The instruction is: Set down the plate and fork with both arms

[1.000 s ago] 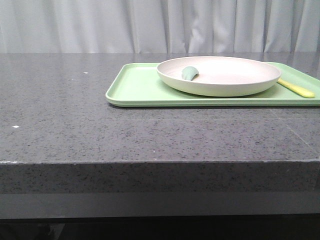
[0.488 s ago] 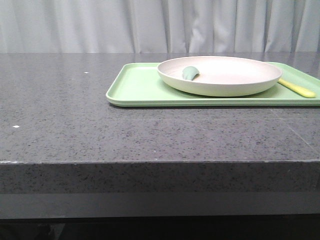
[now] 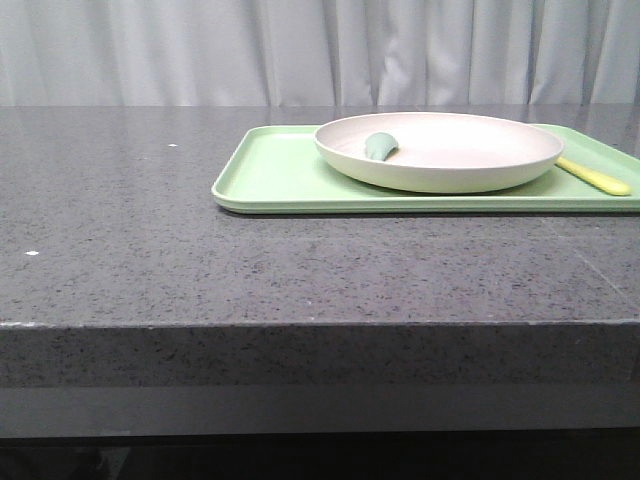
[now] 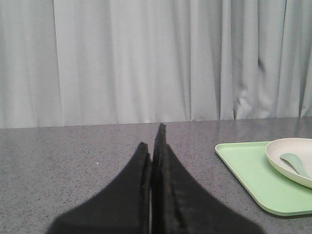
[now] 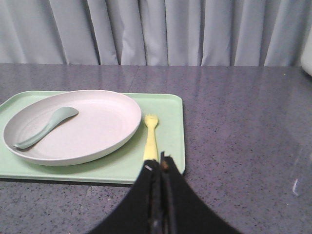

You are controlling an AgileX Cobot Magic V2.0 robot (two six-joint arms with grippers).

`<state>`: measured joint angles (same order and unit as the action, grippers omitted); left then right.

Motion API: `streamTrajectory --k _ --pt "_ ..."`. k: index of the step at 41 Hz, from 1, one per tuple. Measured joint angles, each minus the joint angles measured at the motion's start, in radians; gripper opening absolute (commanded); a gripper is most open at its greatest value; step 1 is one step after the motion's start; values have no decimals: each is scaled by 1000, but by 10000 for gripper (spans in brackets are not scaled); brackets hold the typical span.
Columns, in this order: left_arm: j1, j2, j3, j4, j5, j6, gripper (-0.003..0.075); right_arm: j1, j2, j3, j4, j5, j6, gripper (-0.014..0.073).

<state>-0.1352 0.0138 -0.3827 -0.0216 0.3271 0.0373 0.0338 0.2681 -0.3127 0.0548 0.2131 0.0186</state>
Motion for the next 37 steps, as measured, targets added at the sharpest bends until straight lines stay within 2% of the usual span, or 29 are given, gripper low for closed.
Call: streamTrajectory --k 21,37 --pt "0 0 2 0 0 0 -18 0 0 2 0 -2 0 -118" --pt "147 -20 210 0 -36 0 -18 0 0 2 0 -2 0 -118"
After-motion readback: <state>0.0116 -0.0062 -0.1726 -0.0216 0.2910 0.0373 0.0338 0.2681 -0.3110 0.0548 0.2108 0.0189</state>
